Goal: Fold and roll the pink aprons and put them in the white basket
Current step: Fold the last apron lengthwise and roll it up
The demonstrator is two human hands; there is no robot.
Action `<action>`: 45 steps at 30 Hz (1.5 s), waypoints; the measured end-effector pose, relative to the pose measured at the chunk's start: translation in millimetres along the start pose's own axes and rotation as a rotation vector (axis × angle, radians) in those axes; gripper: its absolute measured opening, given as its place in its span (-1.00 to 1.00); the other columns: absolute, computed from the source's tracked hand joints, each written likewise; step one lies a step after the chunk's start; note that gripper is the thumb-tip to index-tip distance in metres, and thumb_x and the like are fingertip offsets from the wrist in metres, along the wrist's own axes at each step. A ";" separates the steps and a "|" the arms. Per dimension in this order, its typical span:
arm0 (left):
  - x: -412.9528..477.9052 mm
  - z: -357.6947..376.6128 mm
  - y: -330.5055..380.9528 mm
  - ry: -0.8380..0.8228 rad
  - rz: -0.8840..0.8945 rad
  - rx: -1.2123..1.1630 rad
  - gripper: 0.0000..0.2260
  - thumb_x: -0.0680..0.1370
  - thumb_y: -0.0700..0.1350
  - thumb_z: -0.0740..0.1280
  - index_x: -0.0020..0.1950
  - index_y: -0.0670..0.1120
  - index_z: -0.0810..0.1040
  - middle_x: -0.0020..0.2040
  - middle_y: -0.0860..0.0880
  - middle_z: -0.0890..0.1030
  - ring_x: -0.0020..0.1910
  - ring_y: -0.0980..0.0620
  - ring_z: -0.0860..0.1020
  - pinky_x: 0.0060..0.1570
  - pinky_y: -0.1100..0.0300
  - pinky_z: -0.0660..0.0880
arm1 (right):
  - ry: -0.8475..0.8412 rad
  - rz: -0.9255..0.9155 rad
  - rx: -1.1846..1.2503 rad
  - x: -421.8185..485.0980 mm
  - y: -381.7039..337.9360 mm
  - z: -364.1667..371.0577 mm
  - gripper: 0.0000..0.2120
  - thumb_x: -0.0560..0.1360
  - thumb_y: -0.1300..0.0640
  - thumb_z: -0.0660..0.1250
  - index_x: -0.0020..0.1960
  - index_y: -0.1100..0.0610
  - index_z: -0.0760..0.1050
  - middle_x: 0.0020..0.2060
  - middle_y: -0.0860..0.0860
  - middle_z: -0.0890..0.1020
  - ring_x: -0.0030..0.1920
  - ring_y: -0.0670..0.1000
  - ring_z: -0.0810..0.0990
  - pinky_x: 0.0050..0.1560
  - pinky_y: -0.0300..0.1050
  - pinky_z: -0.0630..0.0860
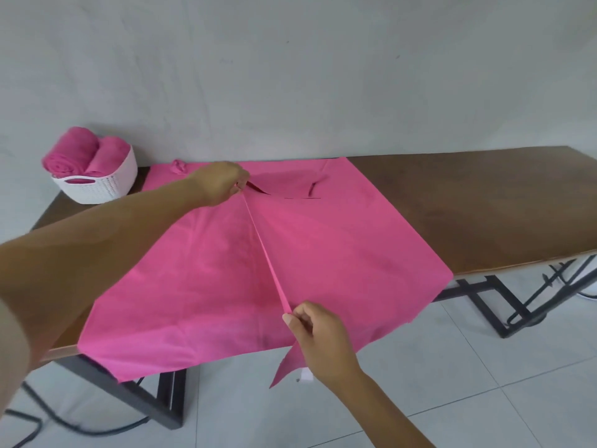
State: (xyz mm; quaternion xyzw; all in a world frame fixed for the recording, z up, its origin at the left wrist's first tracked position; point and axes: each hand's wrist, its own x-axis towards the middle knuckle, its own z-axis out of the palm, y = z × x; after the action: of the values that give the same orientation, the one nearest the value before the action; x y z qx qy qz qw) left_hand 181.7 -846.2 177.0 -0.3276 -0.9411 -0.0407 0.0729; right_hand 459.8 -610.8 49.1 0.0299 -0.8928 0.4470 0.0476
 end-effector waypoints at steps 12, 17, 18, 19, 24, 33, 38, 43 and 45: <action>-80.0 -28.4 -97.8 0.008 0.005 0.016 -0.92 0.52 -0.30 0.36 -0.07 -0.14 0.59 -0.12 -0.08 0.57 -0.08 -0.20 0.55 -0.06 0.00 0.48 | -0.019 -0.097 0.015 0.4 -97.7 96.1 -0.69 0.61 -0.08 0.32 -0.24 0.03 0.41 -0.42 -0.07 0.45 -0.37 -0.07 0.39 -0.32 -0.10 0.43; -112.8 -45.3 -124.9 0.073 0.025 0.034 -0.95 0.54 -0.30 0.36 -0.04 -0.20 0.61 -0.10 -0.16 0.62 -0.11 -0.20 0.57 -0.11 0.05 0.43 | -0.062 -0.153 -0.003 3.3 -136.2 127.0 -0.71 0.60 -0.07 0.33 -0.24 0.03 0.43 -0.40 -0.07 0.48 -0.32 -0.01 0.45 -0.30 -0.11 0.45; -118.2 -49.3 -129.8 0.076 0.025 0.040 -0.95 0.54 -0.30 0.35 -0.04 -0.21 0.60 -0.10 -0.17 0.63 -0.11 -0.19 0.57 -0.11 0.05 0.43 | -0.072 -0.166 -0.002 4.2 -143.2 132.7 -0.71 0.60 -0.08 0.33 -0.24 0.02 0.43 -0.40 -0.07 0.48 -0.33 -0.01 0.45 -0.30 -0.09 0.46; -123.5 -53.4 -134.6 0.070 0.018 0.044 -0.95 0.54 -0.30 0.34 -0.04 -0.22 0.60 -0.10 -0.17 0.62 -0.11 -0.19 0.57 -0.10 0.04 0.43 | -0.085 -0.177 -0.004 5.3 -149.6 138.3 -0.71 0.60 -0.08 0.33 -0.23 0.01 0.43 -0.40 -0.08 0.48 -0.34 -0.03 0.44 -0.30 -0.08 0.46; -150.0 -67.5 -160.7 0.066 -0.040 0.089 -0.89 0.56 -0.28 0.27 -0.02 -0.20 0.59 -0.10 -0.14 0.62 -0.11 -0.18 0.55 0.01 -0.08 0.50 | -0.147 -0.231 -0.003 13.2 -178.8 162.9 -0.73 0.60 -0.10 0.31 -0.20 0.02 0.45 -0.36 -0.07 0.52 -0.31 -0.02 0.48 -0.24 0.00 0.49; -202.7 -63.9 -184.2 -0.065 -0.274 0.054 -0.70 0.66 -0.03 0.28 0.24 -0.23 0.56 0.16 -0.17 0.61 0.11 -0.22 0.58 0.11 -0.05 0.51 | -0.303 -0.335 -0.038 24.2 -212.2 223.3 -0.82 0.62 -0.01 0.29 -0.09 0.05 0.52 -0.24 -0.09 0.60 -0.23 -0.06 0.53 -0.12 0.05 0.52; -230.3 -26.8 -202.0 -0.223 -0.408 0.103 -0.47 0.62 0.19 0.28 0.35 -0.23 0.46 0.33 -0.21 0.48 0.36 -0.22 0.42 0.29 -0.15 0.43 | -0.585 -0.296 -0.090 20.3 -206.1 247.8 -0.68 0.66 0.02 0.23 0.37 0.03 0.51 0.20 -0.08 0.66 0.12 -0.06 0.61 0.17 -0.06 0.54; -259.5 5.9 -200.8 -0.248 -0.420 0.086 -0.49 0.60 0.21 0.31 0.38 -0.13 0.48 0.29 -0.12 0.46 0.34 -0.13 0.42 0.26 -0.12 0.47 | -0.629 -0.263 -0.136 22.9 -186.0 252.0 -0.63 0.65 0.00 0.25 0.44 0.01 0.45 0.31 -0.10 0.59 0.20 -0.09 0.57 0.24 -0.09 0.50; -270.1 20.2 -201.2 -0.256 -0.425 0.067 -0.49 0.59 0.21 0.33 0.39 -0.12 0.48 0.27 -0.10 0.46 0.35 -0.12 0.42 0.27 -0.12 0.49 | -0.612 -0.256 -0.154 28.0 -177.9 247.7 -0.64 0.65 0.00 0.24 0.43 0.01 0.46 0.29 -0.12 0.59 0.16 -0.11 0.57 0.20 -0.13 0.49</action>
State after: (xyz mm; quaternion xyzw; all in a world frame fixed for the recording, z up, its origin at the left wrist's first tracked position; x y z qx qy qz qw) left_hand 263.5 -1166.0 107.0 -0.1224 -0.9913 0.0178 -0.0460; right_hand 434.7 -915.9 46.1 0.2706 -0.8859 0.3388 -0.1648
